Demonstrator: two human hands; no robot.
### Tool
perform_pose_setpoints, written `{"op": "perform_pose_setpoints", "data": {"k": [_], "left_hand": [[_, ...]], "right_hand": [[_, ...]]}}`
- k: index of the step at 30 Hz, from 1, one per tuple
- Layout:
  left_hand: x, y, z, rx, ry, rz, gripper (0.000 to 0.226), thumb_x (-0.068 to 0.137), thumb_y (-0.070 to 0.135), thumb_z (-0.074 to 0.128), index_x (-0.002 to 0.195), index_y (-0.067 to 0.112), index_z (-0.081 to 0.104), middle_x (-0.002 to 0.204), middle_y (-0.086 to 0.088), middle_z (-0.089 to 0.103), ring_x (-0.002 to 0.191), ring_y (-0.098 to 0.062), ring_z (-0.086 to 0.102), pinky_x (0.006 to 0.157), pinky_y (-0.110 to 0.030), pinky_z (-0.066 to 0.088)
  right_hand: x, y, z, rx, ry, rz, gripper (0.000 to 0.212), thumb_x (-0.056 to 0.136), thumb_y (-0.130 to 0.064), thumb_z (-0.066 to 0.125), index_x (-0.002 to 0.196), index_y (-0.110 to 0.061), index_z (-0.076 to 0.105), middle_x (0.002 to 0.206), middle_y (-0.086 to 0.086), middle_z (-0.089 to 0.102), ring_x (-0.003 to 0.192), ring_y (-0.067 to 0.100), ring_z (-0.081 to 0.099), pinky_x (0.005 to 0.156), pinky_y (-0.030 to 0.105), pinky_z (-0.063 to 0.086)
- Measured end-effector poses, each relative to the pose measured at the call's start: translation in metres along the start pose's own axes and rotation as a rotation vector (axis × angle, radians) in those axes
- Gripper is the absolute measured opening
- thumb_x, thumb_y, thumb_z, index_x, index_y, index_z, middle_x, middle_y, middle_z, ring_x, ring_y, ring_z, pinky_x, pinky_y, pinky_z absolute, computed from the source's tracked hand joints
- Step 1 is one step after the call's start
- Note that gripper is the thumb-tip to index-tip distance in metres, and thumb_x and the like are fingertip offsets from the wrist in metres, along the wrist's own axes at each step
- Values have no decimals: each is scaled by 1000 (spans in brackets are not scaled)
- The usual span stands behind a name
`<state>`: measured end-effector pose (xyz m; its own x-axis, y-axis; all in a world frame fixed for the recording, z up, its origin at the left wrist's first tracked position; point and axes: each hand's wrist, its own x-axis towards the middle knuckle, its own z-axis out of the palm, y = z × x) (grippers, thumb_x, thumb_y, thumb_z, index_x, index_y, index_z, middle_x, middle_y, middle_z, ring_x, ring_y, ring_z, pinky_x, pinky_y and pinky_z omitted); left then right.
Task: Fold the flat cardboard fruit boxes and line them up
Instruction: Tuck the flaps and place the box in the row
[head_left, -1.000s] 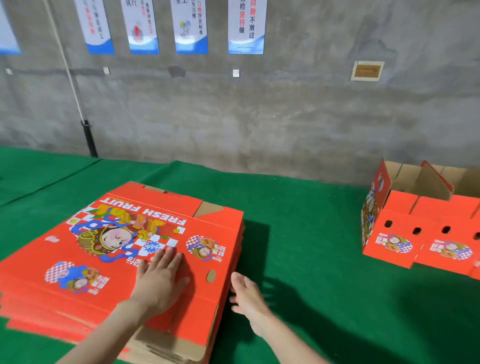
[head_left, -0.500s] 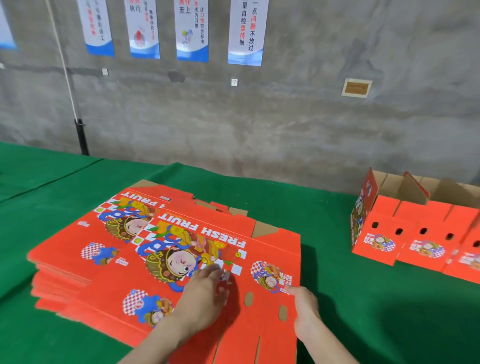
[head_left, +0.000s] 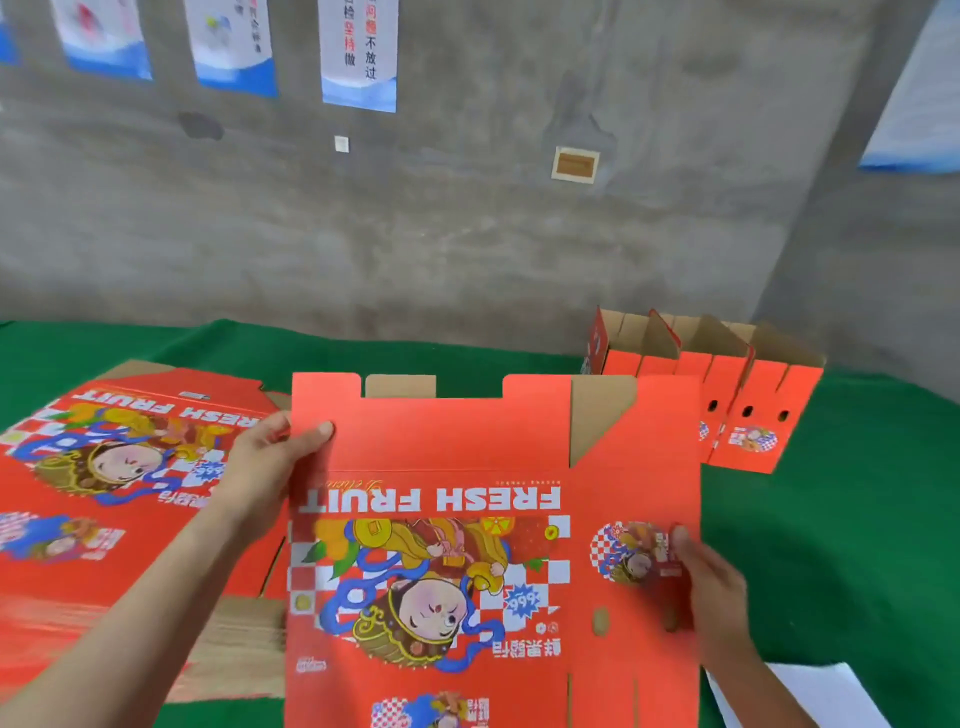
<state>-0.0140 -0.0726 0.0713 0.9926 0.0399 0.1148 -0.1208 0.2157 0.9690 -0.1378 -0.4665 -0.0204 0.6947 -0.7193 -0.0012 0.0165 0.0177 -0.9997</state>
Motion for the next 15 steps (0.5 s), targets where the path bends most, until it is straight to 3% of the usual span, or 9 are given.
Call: {"op": "perform_pose_setpoints", "data": {"k": [2,4,5,6,8,9,11,13,15], "left_hand": [[-12,-4,14,-74,-78,32,14,90,1,54,89,12,63,70,3,72,57,-9,65,50,-17,51],[-26,-11,27,-98,-120,83,16,91,1,51,92,13,62,72,3,72,57,-7,65,50,-17,51],[-33,-14,34,-117,-137,99,17,90,1,51,94,13,62,76,2,73,60,-8,66,53,-18,53],[-38,-15,35,-138,-140,116,17,89,2,52,96,14,63,81,0,74,65,-10,68,58,-21,56],[-44,-17,39,-150,-139,130,18,84,9,56,99,15,64,88,-2,74,74,-14,70,67,-26,58],[-47,-16,40,-150,-144,133,20,81,12,58,99,15,64,90,-3,74,76,-15,70,69,-28,59],[-53,-14,42,-149,-160,136,22,78,15,59,99,16,66,92,-5,74,77,-16,70,70,-29,59],[-58,-13,44,-138,-174,146,22,78,15,57,97,16,67,91,-5,74,78,-16,71,69,-29,59],[-63,-12,44,-133,-185,151,23,78,14,56,99,13,66,90,-5,74,77,-16,71,68,-28,59]], "right_hand": [[1,-2,-18,-12,-1,-41,26,91,-24,63,70,-8,69,56,0,61,43,13,48,43,19,42],[2,-12,-29,-67,-3,-129,8,90,-8,63,82,-9,65,77,3,68,63,8,58,66,30,50],[3,-16,-34,-122,9,-190,11,88,0,64,97,-6,63,96,11,67,81,10,61,81,37,49],[2,-26,-33,-204,39,-273,28,86,3,65,113,-2,58,114,18,61,99,18,58,95,42,45],[-3,-48,-34,-404,155,-524,46,84,2,67,126,6,49,126,22,51,116,30,48,105,46,36],[-5,-60,-32,-483,171,-681,42,84,0,66,123,7,51,123,22,52,114,32,48,103,45,37],[-15,-77,-25,-572,94,-900,33,83,-4,62,114,5,58,115,18,56,98,26,54,92,28,40],[-24,-89,-12,-589,-51,-905,32,82,0,66,113,-2,60,106,8,59,76,12,53,76,15,38],[-30,-94,-1,-577,-219,-792,38,81,-2,69,117,-9,59,97,-2,60,66,13,52,68,20,42]]}}
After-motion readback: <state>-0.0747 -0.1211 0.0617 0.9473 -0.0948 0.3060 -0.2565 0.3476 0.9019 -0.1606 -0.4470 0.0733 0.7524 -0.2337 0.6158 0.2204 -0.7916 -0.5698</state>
